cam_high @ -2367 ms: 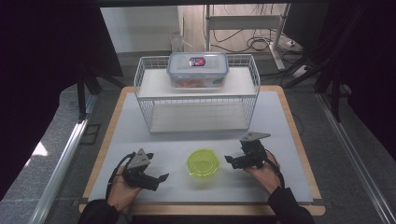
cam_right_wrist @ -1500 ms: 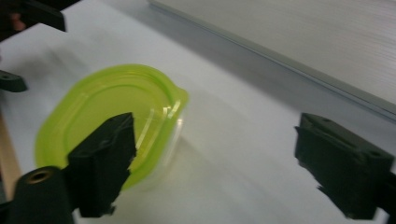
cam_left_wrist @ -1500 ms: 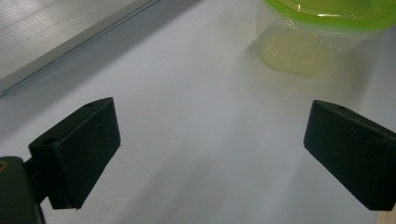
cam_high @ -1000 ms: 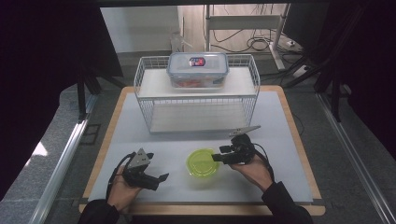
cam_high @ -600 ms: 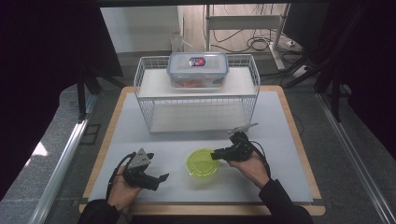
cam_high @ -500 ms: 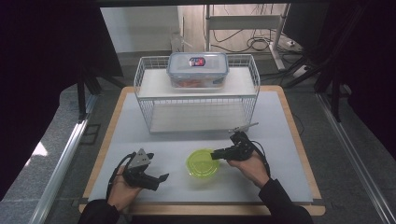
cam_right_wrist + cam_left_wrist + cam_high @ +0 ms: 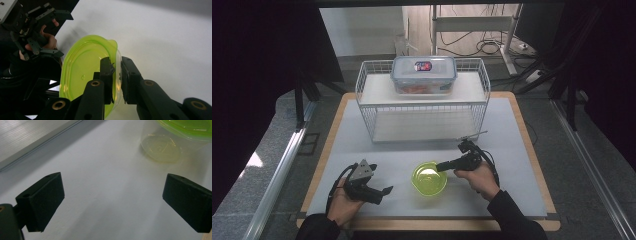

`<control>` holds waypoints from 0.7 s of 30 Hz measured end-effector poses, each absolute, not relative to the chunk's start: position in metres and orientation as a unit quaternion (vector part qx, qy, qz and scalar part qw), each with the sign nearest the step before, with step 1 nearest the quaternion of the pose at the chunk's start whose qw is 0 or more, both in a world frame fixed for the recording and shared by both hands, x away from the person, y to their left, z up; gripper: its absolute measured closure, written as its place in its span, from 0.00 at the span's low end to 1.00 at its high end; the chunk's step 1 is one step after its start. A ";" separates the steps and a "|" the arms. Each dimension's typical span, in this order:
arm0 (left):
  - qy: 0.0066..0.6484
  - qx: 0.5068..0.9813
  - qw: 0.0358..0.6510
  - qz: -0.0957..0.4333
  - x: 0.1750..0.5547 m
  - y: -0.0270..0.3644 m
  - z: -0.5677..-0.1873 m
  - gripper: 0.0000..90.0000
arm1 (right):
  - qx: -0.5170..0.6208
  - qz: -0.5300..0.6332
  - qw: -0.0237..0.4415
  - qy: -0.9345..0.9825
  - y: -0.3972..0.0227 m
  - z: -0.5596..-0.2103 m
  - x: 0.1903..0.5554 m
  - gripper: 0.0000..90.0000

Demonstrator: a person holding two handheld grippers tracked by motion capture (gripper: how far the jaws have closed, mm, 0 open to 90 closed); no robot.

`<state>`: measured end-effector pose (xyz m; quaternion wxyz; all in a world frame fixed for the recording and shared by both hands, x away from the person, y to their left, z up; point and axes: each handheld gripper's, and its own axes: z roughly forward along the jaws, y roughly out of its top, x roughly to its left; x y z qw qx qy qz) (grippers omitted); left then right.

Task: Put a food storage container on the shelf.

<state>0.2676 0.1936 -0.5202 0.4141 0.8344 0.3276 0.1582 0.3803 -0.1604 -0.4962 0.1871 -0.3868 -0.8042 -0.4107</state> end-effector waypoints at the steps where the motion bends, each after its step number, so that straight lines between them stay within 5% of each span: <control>1: 0.327 0.834 0.415 0.158 0.268 0.194 -0.520 0.04 | -0.387 -0.412 0.187 -0.804 -0.160 -0.496 0.380 0.90; 21: 0.327 0.831 0.419 0.166 0.267 0.195 -0.518 0.04 | -0.392 -0.461 0.168 -0.778 -0.172 -0.473 0.378 0.91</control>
